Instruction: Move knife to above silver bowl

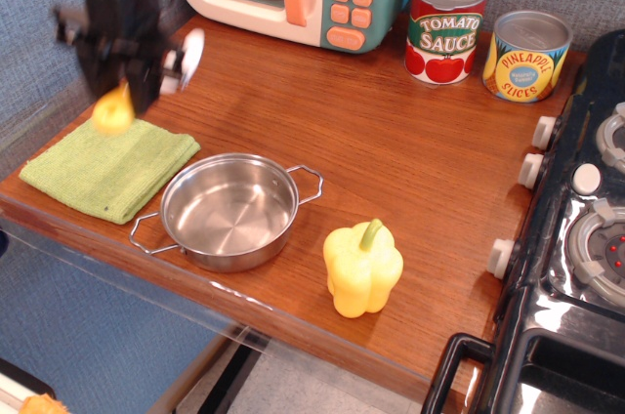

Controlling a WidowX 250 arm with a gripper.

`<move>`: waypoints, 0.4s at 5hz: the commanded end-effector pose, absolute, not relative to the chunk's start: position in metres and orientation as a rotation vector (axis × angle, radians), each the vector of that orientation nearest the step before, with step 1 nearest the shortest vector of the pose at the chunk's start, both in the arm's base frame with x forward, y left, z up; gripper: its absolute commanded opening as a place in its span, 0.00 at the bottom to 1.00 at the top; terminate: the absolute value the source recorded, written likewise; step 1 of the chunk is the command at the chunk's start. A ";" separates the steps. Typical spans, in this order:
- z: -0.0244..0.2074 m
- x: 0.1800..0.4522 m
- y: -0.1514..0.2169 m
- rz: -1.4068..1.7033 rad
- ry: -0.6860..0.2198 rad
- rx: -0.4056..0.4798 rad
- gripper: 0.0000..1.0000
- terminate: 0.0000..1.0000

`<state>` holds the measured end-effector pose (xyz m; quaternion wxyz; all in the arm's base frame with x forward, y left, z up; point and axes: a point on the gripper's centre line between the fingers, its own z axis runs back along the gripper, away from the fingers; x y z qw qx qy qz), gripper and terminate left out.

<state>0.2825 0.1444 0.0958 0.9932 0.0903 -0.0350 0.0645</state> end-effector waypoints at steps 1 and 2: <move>0.087 0.350 0.119 0.045 -0.100 0.093 0.00 0.00; 0.059 0.367 0.117 0.031 -0.055 0.064 0.00 0.00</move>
